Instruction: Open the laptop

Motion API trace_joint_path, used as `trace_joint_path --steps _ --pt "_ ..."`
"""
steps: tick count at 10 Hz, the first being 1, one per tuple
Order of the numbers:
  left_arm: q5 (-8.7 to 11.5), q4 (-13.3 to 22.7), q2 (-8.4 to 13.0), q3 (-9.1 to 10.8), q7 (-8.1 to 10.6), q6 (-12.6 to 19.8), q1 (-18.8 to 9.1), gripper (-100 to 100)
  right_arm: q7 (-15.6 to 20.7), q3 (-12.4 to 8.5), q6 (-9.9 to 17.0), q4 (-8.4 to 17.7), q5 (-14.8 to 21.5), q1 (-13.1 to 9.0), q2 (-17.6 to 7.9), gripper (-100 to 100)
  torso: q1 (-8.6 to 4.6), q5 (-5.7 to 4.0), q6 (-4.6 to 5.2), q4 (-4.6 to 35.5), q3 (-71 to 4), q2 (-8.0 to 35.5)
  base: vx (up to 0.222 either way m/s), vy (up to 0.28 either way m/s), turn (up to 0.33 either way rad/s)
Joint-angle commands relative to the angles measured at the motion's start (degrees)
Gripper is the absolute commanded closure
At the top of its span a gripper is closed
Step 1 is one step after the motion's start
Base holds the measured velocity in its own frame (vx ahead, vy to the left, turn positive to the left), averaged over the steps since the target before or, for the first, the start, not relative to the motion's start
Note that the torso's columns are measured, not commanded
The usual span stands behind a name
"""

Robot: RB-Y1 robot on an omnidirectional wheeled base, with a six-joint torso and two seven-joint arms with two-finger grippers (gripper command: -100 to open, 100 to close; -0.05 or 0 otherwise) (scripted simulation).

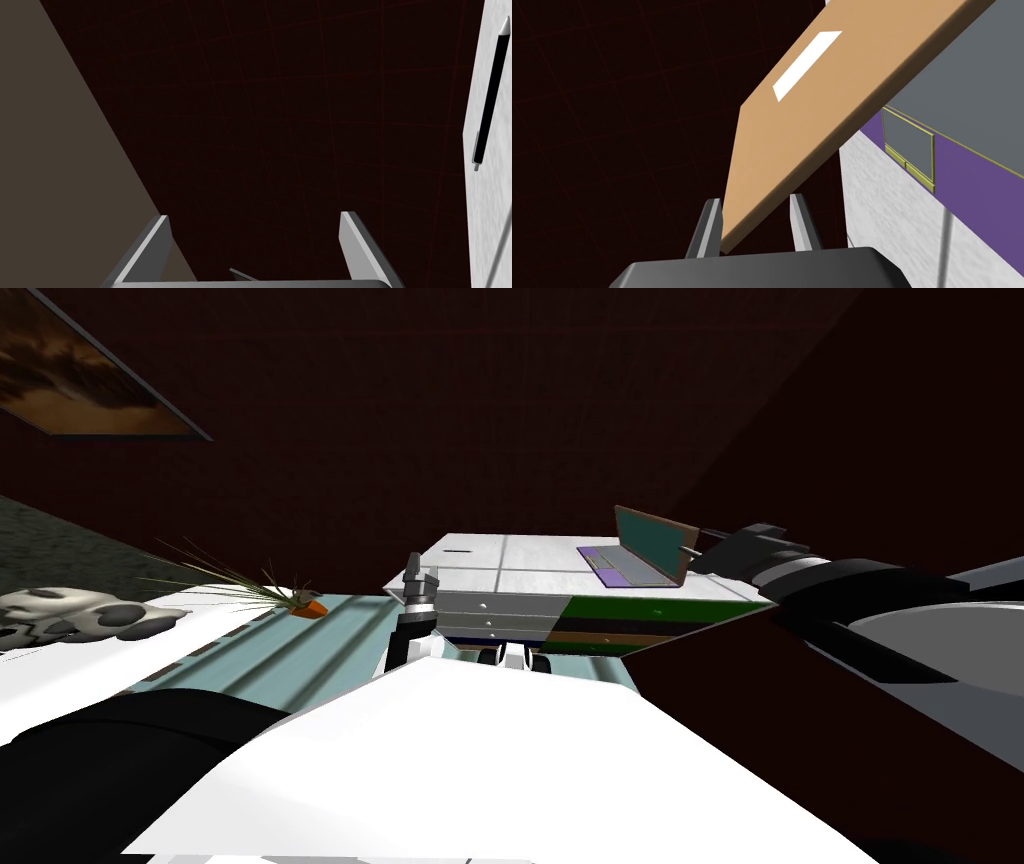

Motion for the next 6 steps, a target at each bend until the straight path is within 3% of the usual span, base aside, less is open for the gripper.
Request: trace_joint_path --steps 1,2,4,6 --pt "0.0 0.0 0.0 0.0 0.0 0.0 0.0 0 2.74 0.48 4.43 -0.87 3.89 3.47 -1.7 100 0.06 0.03 0.01 0.02 0.01 0.03 -0.014 0.031 -0.089" --pt "0.0 0.0 0.0 0.0 0.0 0.0 0.0 0 2.74 0.48 4.81 -0.87 3.89 3.47 -1.7 100 0.09 0.05 -0.01 0.04 0.03 0.05 -0.009 0.017 -0.048" --pt "0.0 0.0 0.0 0.0 0.0 0.0 0.0 0 4.95 0.86 8.36 -1.68 6.9 6.47 -3.12 100 0.09 0.05 -0.02 0.02 0.01 0.02 -0.013 0.031 -0.087" --pt "0.0 0.0 0.0 0.0 0.0 0.0 0.0 0 4.95 0.86 8.67 -1.68 6.9 6.47 -3.12 100 0.09 0.05 -0.04 0.02 0.01 0.01 -0.006 0.042 -0.021"
